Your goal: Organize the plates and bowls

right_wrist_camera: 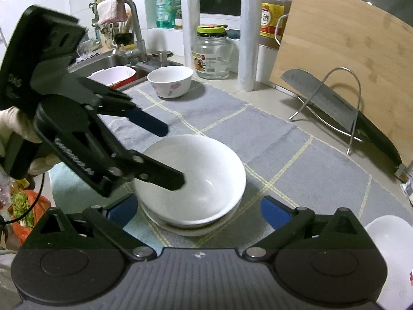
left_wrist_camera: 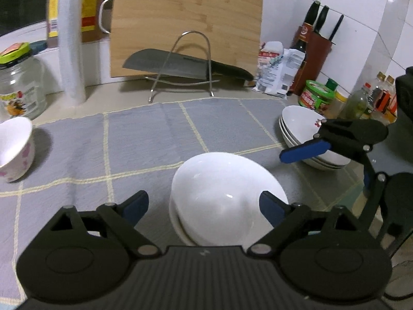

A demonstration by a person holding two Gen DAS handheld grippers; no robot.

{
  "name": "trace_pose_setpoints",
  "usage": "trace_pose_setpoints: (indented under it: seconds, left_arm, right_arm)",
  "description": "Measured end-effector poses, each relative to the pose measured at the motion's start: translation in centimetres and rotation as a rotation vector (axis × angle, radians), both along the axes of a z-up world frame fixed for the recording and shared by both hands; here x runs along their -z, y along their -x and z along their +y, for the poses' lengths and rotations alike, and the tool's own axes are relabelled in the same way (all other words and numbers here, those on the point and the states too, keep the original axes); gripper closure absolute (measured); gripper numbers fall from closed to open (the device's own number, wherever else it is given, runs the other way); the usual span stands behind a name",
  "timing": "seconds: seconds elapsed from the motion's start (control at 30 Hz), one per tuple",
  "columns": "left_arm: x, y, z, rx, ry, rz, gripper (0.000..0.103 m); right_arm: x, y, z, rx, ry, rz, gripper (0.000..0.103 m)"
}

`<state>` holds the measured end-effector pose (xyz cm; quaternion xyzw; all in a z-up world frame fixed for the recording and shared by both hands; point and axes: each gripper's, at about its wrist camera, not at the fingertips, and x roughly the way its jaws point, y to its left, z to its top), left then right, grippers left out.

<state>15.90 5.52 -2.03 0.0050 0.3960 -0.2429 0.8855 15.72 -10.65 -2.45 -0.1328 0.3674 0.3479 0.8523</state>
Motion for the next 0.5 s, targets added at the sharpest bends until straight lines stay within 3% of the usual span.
trace_pose_setpoints:
  seconds: [0.2,0.5]
  left_arm:
    - [0.0,1.4,0.6,-0.043,-0.027,-0.025,0.009]
    - [0.7,1.2,3.1,-0.163,0.005,-0.012,0.009]
  right_arm:
    - [0.3,0.4,-0.7,0.028,-0.018,0.019,0.000]
    - [0.4,0.9,-1.8,0.050,-0.046,0.036,0.000]
